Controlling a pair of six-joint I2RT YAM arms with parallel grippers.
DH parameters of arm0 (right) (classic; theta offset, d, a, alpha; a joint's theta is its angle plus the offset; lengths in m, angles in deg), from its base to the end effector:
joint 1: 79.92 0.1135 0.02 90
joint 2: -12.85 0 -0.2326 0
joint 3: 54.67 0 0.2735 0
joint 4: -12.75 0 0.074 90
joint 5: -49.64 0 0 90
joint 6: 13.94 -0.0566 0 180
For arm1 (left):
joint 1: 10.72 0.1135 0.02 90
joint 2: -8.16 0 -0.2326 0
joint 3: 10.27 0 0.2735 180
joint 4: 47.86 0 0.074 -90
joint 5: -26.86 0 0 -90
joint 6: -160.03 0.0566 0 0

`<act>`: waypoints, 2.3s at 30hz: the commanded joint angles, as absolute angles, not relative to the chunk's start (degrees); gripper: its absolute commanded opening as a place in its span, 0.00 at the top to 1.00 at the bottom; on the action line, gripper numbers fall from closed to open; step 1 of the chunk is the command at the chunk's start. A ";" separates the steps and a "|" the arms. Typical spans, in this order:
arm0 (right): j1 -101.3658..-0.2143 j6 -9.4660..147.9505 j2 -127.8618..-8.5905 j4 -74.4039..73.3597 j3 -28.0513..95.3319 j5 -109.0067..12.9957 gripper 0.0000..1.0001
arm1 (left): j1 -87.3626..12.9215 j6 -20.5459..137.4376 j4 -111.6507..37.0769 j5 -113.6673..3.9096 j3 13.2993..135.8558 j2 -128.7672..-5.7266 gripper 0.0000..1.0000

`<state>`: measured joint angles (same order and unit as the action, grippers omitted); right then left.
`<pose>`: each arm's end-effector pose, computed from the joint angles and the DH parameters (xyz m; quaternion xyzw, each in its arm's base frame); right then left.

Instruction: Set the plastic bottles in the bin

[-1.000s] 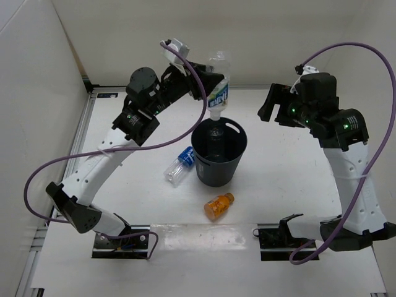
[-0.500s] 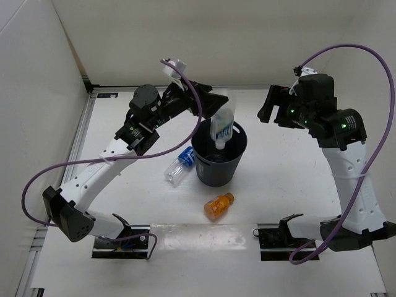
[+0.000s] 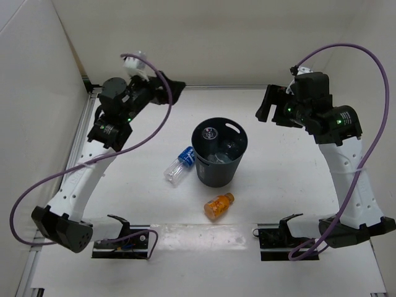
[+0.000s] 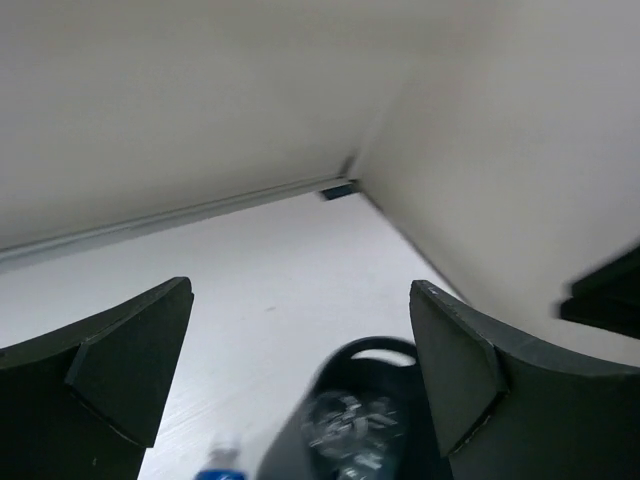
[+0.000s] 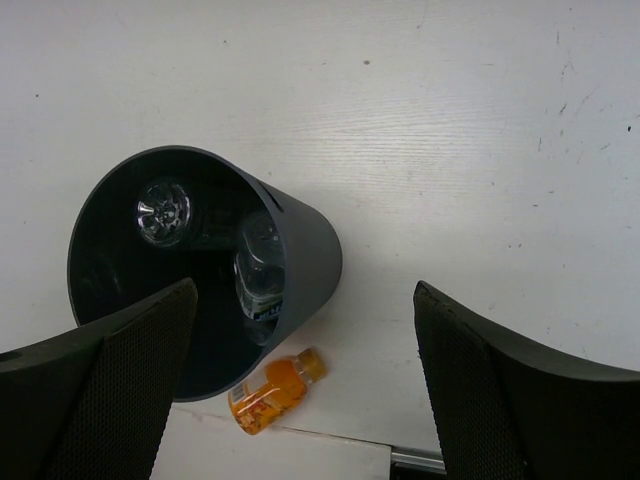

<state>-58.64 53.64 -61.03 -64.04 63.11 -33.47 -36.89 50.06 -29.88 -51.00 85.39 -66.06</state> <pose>0.2464 0.0887 0.4559 0.0374 0.8764 0.1286 0.4625 0.3003 -0.1608 0.4451 0.1137 0.6764 -0.3504 0.6377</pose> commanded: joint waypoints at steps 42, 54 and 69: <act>-67.17 53.29 -57.90 -69.27 65.32 -37.81 0.10 | -36.91 56.76 -28.33 -47.67 48.03 -83.34 0.10; -68.84 51.71 -58.33 -66.46 61.89 -42.47 0.10 | -25.49 53.94 -22.89 -47.06 55.03 -69.47 0.64; -66.47 51.36 -59.92 -65.23 61.11 -43.61 0.10 | -30.31 42.79 -43.58 -41.35 86.87 -72.43 0.59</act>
